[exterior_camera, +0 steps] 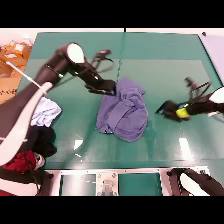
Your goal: Fold the shirts.
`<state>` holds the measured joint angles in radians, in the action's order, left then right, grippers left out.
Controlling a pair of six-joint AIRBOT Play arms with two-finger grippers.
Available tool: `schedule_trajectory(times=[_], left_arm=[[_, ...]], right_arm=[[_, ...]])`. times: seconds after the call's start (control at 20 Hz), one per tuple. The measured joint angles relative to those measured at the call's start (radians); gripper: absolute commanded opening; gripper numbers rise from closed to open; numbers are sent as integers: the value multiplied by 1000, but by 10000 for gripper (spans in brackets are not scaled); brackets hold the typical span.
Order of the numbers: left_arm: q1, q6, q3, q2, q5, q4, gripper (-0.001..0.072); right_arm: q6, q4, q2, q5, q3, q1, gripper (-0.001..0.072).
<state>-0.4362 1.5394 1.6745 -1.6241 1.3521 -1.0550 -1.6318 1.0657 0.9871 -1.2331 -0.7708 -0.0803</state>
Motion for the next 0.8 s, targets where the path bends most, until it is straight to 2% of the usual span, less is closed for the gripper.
schedule_trajectory(times=[0.15, 0.25, 0.35, 0.5, 0.65, 0.8], left_arm=[[93, -3, 0, -3, 6, 6, 680], [140, -7, 0, -3, -7, 3, 680], [166, -11, -1, -4, -22, -6, 680], [186, -22, -18, -5, -56, -23, 680], [192, -39, -70, -6, -124, -32, 680], [195, -50, -156, -19, -264, -21, 679]], right_arm=[[25, -122, 11, 154, 125, 150, 571], [33, -172, 45, 272, 163, 227, 523], [40, -207, 100, 361, 168, 266, 31], [86, -227, 172, 384, 136, 272, 14], [119, -179, 186, 263, 97, 229, 14], [102, -52, 167, 127, 76, 146, 15]])
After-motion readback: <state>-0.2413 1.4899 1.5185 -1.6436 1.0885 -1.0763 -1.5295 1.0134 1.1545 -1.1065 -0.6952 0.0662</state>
